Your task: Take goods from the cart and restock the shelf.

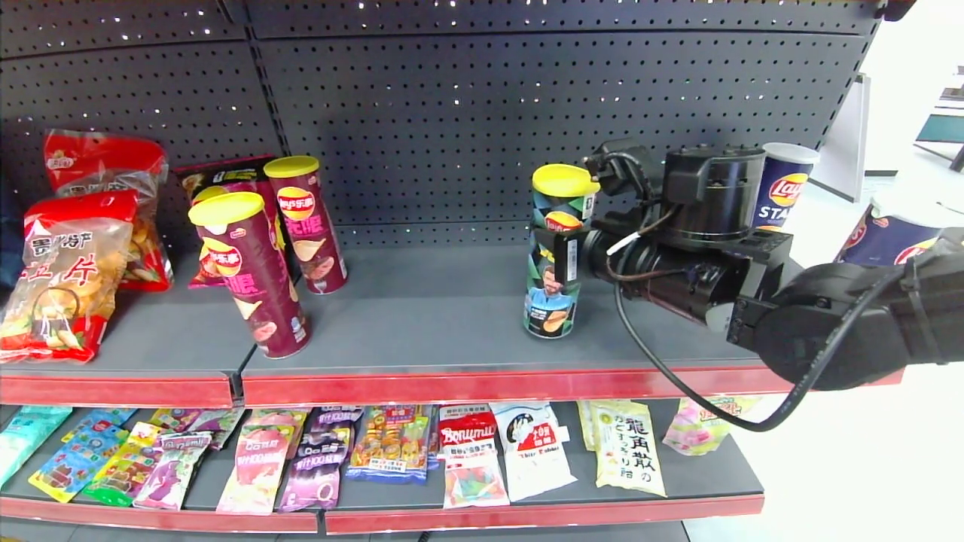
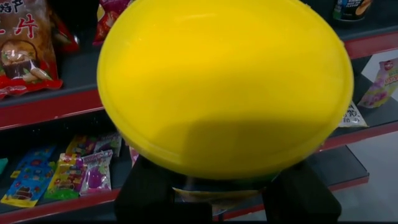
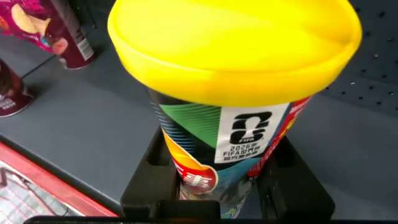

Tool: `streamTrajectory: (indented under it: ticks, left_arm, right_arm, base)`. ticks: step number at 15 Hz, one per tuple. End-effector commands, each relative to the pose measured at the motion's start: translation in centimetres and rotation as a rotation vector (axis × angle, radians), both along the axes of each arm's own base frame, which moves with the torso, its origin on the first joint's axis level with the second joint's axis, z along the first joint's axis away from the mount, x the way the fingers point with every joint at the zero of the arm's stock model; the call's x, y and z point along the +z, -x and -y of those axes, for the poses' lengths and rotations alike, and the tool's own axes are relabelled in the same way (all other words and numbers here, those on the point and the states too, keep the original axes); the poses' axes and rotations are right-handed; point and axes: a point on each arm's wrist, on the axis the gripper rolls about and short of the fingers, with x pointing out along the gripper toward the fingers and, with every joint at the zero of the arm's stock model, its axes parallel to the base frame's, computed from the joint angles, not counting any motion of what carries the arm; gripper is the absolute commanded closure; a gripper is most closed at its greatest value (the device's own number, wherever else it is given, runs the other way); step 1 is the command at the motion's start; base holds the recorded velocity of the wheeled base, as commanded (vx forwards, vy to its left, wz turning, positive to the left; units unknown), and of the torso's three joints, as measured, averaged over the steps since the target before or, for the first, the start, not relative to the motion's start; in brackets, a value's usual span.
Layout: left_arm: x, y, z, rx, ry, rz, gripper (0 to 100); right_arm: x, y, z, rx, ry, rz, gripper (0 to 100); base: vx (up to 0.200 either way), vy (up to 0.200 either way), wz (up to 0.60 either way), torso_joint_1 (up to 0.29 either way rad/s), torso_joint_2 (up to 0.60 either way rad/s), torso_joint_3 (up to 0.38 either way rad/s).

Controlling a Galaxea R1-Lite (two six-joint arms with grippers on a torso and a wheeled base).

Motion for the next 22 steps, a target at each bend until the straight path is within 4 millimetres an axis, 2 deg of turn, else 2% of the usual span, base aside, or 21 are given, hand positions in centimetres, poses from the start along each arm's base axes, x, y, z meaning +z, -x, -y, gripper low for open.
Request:
streamTrajectory:
  ticks: [1,6,13,17,22]
  left_arm:
    - [0.0,0.0,0.0,0.000,0.000,0.000,100]
    - [0.0,0.0,0.0,0.000,0.000,-0.001,100]
    - [-0.1,0.0,0.0,0.002,0.000,0.002,100]
    - [-0.1,0.0,0.0,0.000,0.000,0.000,100]
    - [-0.1,0.0,0.0,0.000,0.000,-0.001,100]
  right_arm:
    - [-0.8,-0.3,-0.5,-0.006,0.000,0.002,100]
    - [-1.1,0.4,-1.4,-0.013,-0.033,-0.020,100]
    - [-1.7,1.7,-1.8,0.018,-0.008,-0.040,100]
    - [-1.4,2.1,-1.9,0.020,-0.015,-0.033,100]
    - [-1.9,2.3,-1.9,0.020,-0.004,-0.043,100]
  base:
    - [0.000,0.000,0.00,0.000,0.00,0.000]
    - [0.000,0.000,0.00,0.000,0.00,0.000]
    - [0.000,0.000,0.00,0.000,0.00,0.000]
    - [0.000,0.000,0.00,0.000,0.00,0.000]
    - [0.000,0.000,0.00,0.000,0.00,0.000]
